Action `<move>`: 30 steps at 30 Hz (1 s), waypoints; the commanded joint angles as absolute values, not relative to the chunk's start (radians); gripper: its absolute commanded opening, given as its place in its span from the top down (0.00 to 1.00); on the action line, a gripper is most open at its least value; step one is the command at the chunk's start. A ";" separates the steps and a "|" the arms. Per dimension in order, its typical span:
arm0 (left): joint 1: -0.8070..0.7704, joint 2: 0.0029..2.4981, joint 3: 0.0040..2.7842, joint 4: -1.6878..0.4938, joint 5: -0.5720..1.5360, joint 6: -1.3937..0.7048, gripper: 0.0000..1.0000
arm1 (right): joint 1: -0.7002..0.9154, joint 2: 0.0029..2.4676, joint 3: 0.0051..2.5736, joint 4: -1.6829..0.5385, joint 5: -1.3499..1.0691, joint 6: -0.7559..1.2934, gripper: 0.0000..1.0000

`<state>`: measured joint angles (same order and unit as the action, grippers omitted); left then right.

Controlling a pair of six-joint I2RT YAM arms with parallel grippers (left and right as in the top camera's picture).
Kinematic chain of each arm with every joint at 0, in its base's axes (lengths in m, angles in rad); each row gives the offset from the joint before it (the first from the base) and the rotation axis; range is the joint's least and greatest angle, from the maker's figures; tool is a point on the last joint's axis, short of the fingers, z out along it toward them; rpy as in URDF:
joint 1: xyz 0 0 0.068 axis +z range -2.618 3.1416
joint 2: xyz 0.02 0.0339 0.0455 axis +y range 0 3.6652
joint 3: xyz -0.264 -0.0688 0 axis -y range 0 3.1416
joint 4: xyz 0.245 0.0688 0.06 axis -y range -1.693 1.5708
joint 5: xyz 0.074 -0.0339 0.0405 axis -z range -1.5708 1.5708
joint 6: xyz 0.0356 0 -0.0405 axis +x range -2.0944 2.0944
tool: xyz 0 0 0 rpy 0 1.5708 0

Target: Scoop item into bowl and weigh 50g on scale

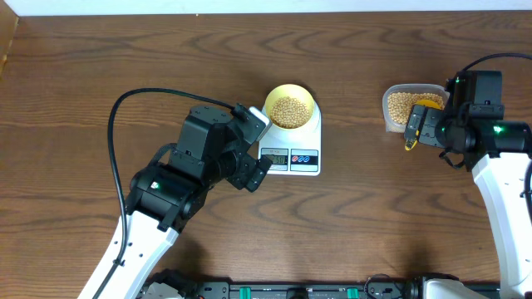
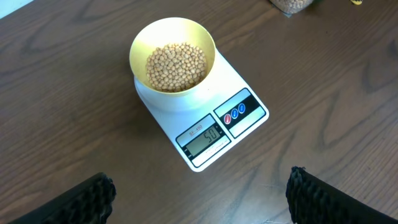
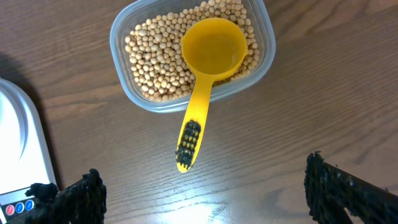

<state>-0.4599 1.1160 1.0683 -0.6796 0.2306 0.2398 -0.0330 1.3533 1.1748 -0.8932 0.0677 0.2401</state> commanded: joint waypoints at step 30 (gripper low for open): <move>-0.300 1.060 1.051 -0.675 0.209 0.115 0.10 | -0.028 1.344 1.177 -0.894 0.080 0.228 0.01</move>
